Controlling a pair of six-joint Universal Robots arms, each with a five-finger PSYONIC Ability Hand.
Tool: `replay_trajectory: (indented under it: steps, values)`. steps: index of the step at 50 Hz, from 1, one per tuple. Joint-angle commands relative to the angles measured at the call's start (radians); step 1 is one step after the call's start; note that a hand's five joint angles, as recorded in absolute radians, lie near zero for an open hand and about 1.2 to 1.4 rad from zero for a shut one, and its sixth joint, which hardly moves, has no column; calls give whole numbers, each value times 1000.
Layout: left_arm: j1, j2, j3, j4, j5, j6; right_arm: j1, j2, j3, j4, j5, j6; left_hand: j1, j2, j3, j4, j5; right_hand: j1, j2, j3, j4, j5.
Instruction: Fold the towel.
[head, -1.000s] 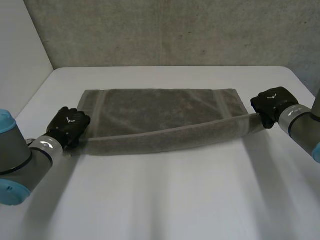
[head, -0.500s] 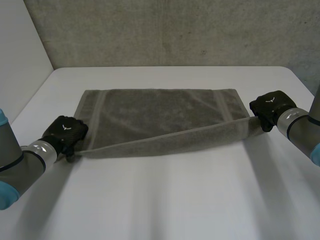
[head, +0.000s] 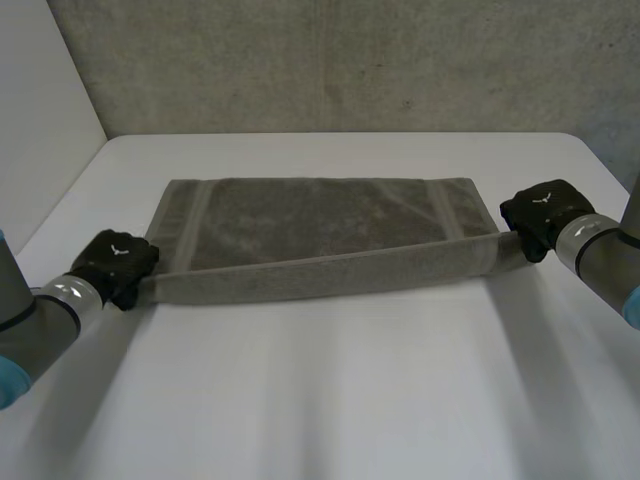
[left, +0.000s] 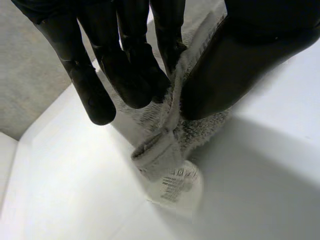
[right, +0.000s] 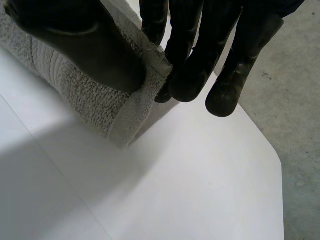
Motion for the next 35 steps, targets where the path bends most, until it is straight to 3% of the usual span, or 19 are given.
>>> replay_trajectory:
  steps: [1, 15, 35]
  values:
    - [12, 148, -36, -7, 7, -14, -5, -77, 19, 2, -7, 1, 39, 10, 11, 7, 24, 68, 51, 35, 52, 37]
    - [76, 420, -142, -20, 35, -16, -11, -244, 117, 53, -29, -20, 39, 10, 11, 7, 24, 68, 51, 35, 52, 37]
    - [252, 705, -329, -239, 281, -55, -71, -651, 506, 105, -70, -261, 39, 10, 11, 7, 24, 68, 51, 35, 52, 37]
